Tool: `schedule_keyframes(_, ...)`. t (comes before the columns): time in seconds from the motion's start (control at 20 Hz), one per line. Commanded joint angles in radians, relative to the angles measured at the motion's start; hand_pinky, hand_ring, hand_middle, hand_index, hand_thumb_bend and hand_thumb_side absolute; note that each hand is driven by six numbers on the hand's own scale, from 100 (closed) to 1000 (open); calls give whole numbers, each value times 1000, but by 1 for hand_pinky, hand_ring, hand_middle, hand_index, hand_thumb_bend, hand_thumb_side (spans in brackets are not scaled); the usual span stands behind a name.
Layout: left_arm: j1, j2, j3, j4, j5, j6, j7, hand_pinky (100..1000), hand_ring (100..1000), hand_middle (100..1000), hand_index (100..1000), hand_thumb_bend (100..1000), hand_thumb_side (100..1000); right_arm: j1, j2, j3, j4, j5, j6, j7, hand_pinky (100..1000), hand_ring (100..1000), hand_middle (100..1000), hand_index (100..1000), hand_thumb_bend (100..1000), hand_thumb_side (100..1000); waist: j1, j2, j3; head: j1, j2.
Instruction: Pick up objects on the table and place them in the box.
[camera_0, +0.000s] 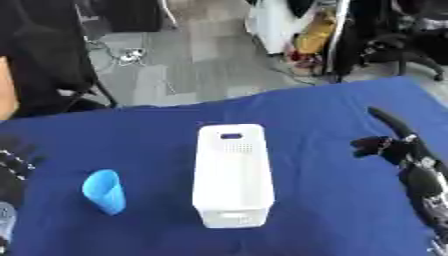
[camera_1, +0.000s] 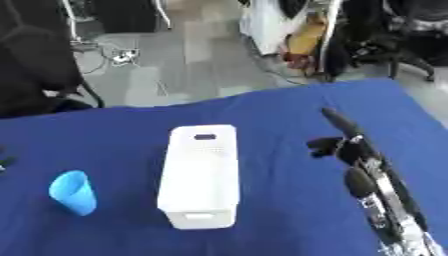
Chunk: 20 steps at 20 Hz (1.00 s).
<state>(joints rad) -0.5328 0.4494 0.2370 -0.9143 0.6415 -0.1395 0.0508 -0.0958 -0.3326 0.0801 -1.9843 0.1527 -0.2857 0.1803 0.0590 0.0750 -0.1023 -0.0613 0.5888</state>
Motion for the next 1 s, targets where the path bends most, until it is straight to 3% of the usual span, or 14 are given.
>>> schedule_keyframes(0.05,-15,19,5,-19,-6,-1,-5,676,864,1000,970,1000,971,-7,-8,-8,-16,0,-1,-2,672,734,985,1000,519,1000,-2,-13,0,-4,-4)
schedule_keyframes(0.5,-7,19,3,-28,-12,3,-7,677,864,1000,969,1000,973,-6,-8,-9,-16,0,-1,-2,672,734,985,1000,520,1000,-3,-14,3,-5,-8)
schedule_keyframes(0.7,8,30,-2,-73,-53,0,-14,681,861,1000,968,1000,928,-6,-8,-9,-16,2,0,0,672,734,986,1000,520,1000,-3,-12,3,-8,-5)
schedule_keyframes(0.9,63,71,-9,-227,-219,-5,-31,699,861,1000,973,1000,848,-6,-8,-9,-16,3,2,1,672,734,985,1000,519,1000,-1,-10,2,-10,-4)
schedule_keyframes(1.0,102,99,-3,-362,-322,-24,-40,720,867,1000,979,1000,786,-7,-9,-9,-16,4,2,1,672,733,986,1000,518,1000,2,-10,4,-14,-8)
